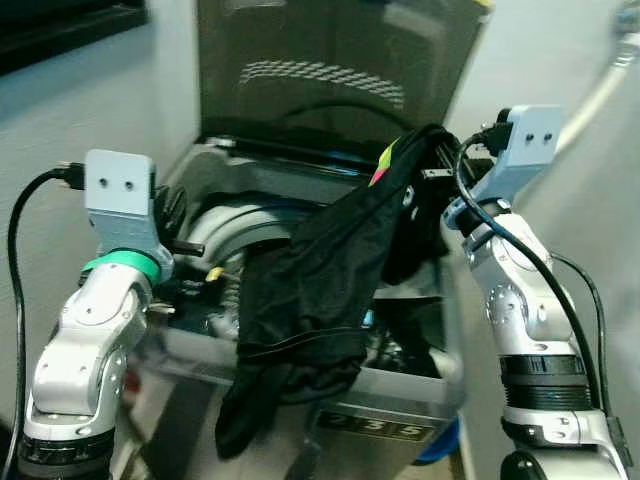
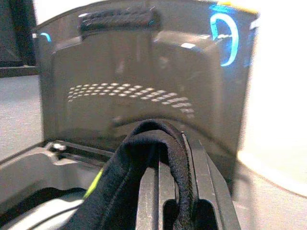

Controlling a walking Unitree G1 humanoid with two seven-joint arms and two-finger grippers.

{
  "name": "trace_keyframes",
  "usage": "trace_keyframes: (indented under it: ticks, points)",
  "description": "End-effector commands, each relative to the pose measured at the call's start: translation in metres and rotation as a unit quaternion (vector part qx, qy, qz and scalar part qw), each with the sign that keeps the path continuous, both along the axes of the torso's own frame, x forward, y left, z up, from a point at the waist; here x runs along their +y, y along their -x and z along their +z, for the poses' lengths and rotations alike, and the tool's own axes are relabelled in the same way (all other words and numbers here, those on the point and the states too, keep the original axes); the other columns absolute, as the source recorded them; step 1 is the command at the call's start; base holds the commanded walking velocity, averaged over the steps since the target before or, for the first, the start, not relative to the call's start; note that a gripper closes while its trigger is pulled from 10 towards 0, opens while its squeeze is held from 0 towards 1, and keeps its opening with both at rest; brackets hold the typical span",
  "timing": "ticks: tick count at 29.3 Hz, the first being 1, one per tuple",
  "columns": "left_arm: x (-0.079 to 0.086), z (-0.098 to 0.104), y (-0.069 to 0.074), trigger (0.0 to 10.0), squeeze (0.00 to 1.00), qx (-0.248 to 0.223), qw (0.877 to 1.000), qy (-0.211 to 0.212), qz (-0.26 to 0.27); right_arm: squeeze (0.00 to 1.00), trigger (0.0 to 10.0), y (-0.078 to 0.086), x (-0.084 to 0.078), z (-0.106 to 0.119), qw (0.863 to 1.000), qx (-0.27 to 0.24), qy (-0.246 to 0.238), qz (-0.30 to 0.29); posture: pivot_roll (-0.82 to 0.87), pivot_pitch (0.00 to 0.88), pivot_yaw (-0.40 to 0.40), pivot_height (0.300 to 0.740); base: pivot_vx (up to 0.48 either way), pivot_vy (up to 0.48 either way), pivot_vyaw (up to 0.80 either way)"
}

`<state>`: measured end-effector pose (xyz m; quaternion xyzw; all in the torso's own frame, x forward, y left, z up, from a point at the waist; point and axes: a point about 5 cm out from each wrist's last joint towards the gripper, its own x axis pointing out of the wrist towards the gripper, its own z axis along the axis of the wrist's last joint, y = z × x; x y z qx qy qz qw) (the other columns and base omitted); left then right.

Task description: Clothes washing

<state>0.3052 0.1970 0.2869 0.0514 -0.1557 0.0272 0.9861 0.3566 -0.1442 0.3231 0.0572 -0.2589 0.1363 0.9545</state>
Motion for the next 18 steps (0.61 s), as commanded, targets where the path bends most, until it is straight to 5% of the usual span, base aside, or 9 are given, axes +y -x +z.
trace_keyframes:
  ticks: [1, 18]
  points:
    - [0.0, -0.002, 0.001, 10.0, 0.0, 0.002, 1.0, -0.003, 0.001, 0.0, 10.0, 0.002, 0.005, 0.005, 1.0, -0.008, -0.002, 0.013, 0.05, 0.034, -0.047, 0.74, 0.0, 0.0, -0.8]
    - [-0.002, -0.001, 0.005, 10.0, 0.0, -0.004, 1.0, -0.001, -0.012, 0.0, 10.0, 0.002, 0.015, 0.002, 0.999, 0.002, 0.001, 0.033, 0.05, 0.026, -0.055, 0.74, 0.0, 0.0, -0.8]
